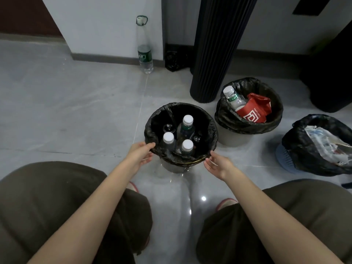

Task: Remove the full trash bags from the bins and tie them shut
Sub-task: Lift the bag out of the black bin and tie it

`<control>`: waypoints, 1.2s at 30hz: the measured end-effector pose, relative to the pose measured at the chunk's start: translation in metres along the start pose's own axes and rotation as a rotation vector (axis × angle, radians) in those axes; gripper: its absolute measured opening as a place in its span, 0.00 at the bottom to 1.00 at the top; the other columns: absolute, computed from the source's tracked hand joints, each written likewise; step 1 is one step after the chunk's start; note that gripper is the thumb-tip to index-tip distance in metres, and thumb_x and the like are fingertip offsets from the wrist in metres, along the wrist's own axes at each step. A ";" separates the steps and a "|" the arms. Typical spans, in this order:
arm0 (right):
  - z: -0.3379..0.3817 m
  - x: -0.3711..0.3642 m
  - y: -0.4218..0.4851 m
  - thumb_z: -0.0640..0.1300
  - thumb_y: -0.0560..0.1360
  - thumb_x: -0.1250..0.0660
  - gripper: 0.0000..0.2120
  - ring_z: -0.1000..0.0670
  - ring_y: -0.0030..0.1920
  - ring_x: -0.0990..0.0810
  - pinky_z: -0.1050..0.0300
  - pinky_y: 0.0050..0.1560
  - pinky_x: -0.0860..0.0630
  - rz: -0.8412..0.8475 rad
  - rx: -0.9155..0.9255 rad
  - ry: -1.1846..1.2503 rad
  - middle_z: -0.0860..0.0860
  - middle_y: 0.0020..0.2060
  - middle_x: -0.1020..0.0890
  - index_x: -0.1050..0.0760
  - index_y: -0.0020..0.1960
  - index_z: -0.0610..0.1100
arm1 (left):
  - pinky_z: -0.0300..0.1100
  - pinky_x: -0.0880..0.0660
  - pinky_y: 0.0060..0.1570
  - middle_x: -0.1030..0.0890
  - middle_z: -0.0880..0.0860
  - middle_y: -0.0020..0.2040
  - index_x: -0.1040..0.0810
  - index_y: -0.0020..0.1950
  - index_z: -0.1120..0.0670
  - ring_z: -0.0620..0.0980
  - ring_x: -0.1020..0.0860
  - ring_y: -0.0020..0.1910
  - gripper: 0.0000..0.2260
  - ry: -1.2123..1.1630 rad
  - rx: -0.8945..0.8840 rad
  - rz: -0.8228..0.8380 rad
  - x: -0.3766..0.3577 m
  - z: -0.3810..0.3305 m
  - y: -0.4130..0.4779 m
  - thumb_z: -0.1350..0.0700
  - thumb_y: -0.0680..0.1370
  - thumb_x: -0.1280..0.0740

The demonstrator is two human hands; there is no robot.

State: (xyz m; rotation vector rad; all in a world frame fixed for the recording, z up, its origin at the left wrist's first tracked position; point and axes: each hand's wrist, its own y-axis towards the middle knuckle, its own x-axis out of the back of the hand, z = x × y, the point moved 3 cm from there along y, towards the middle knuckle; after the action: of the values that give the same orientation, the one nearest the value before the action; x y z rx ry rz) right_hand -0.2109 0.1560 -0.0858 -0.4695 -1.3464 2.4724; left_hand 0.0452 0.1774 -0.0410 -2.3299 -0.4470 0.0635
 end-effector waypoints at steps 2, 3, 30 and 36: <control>0.002 0.004 -0.005 0.38 0.78 0.37 0.08 0.51 0.35 0.27 0.60 0.32 0.20 -0.045 0.032 -0.052 0.47 0.34 0.29 0.29 0.41 0.40 | 0.38 0.26 0.41 0.25 0.50 0.38 0.33 0.36 0.51 0.45 0.26 0.36 0.12 0.071 -0.043 0.022 -0.001 -0.011 -0.003 0.57 0.78 0.34; 0.005 0.004 -0.008 0.38 0.78 0.36 0.07 0.51 0.34 0.28 0.61 0.29 0.21 -0.065 0.063 -0.088 0.47 0.34 0.29 0.29 0.41 0.40 | 0.39 0.25 0.43 0.25 0.50 0.39 0.33 0.36 0.51 0.45 0.25 0.37 0.12 0.110 -0.064 0.041 -0.002 -0.017 -0.007 0.57 0.78 0.35; 0.110 -0.026 0.007 0.64 0.72 0.35 0.30 0.43 0.54 0.25 0.49 0.51 0.25 -0.098 0.188 -0.660 0.45 0.58 0.25 0.31 0.63 0.42 | 0.44 0.24 0.42 0.26 0.54 0.45 0.28 0.45 0.56 0.51 0.25 0.43 0.18 0.360 0.107 0.023 -0.006 -0.088 0.054 0.40 0.76 0.37; 0.101 -0.030 0.036 0.43 0.73 0.30 0.15 0.47 0.31 0.27 0.57 0.36 0.27 -0.147 0.344 -0.766 0.46 0.29 0.27 0.32 0.33 0.43 | 0.39 0.26 0.35 0.24 0.54 0.43 0.27 0.46 0.57 0.48 0.25 0.36 0.10 0.348 0.054 0.011 -0.010 -0.067 0.078 0.51 0.78 0.36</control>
State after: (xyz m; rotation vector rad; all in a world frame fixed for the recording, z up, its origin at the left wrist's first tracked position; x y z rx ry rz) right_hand -0.2294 0.0489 -0.0604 0.6942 -1.0596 2.7751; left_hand 0.0708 0.0776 -0.0475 -2.2300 -0.2541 -0.3161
